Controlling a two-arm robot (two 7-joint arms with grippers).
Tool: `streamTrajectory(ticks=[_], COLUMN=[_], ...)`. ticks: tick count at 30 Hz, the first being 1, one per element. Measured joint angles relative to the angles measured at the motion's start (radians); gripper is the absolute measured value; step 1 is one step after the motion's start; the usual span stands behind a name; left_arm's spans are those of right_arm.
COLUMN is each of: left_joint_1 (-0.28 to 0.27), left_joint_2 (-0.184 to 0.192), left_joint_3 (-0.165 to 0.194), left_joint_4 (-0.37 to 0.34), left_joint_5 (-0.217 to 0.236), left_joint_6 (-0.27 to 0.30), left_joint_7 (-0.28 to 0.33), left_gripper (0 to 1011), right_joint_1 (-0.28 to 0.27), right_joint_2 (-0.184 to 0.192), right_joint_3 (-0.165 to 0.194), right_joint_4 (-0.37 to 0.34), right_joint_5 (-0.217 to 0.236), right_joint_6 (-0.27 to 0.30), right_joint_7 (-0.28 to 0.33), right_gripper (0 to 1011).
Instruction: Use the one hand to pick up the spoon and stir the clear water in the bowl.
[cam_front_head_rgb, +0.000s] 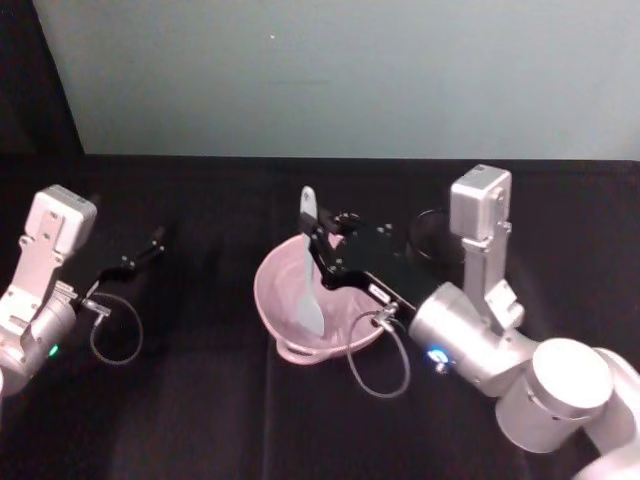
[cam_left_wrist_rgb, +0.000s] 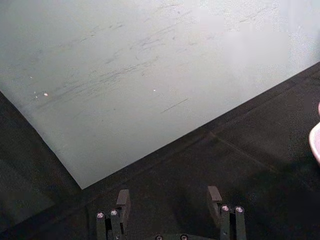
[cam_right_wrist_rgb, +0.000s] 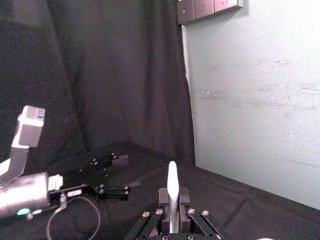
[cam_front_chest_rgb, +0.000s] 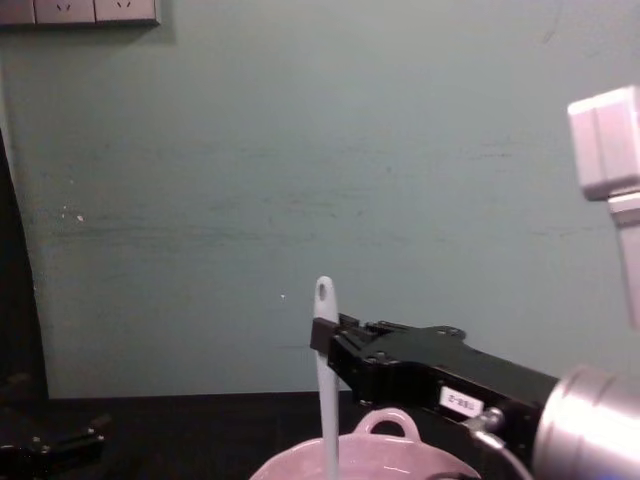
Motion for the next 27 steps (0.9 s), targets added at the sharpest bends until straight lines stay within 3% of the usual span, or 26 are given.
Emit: streamTrajectory(ticks=[6, 8, 13, 21, 27], left_joint_1=[0.000, 0.000, 0.000, 0.000, 0.000], left_joint_2=[0.000, 0.000, 0.000, 0.000, 0.000], left_joint_3=[0.000, 0.000, 0.000, 0.000, 0.000], left_joint_4=[0.000, 0.000, 0.000, 0.000, 0.000], left_joint_5=[0.000, 0.000, 0.000, 0.000, 0.000], left_joint_6=[0.000, 0.000, 0.000, 0.000, 0.000], left_joint_7=[0.000, 0.000, 0.000, 0.000, 0.000], left_gripper=[1011, 1011, 1011, 1011, 1011], right_joint_1=[0.057, 0.083, 0.097, 0.070, 0.032], right_joint_2=[-0.049, -0.068, -0.078, -0.060, -0.040], right_joint_3=[-0.008, -0.003, 0.016, 0.055, 0.094], right_joint_4=[0.111, 0.162, 0.195, 0.146, 0.065], right_joint_5=[-0.008, -0.031, -0.073, -0.096, -0.054], right_joint_6=[-0.060, -0.104, -0.160, -0.180, -0.137], right_joint_7=[-0.023, -0.043, -0.076, -0.086, -0.073], right_gripper=[116, 116, 116, 116, 116])
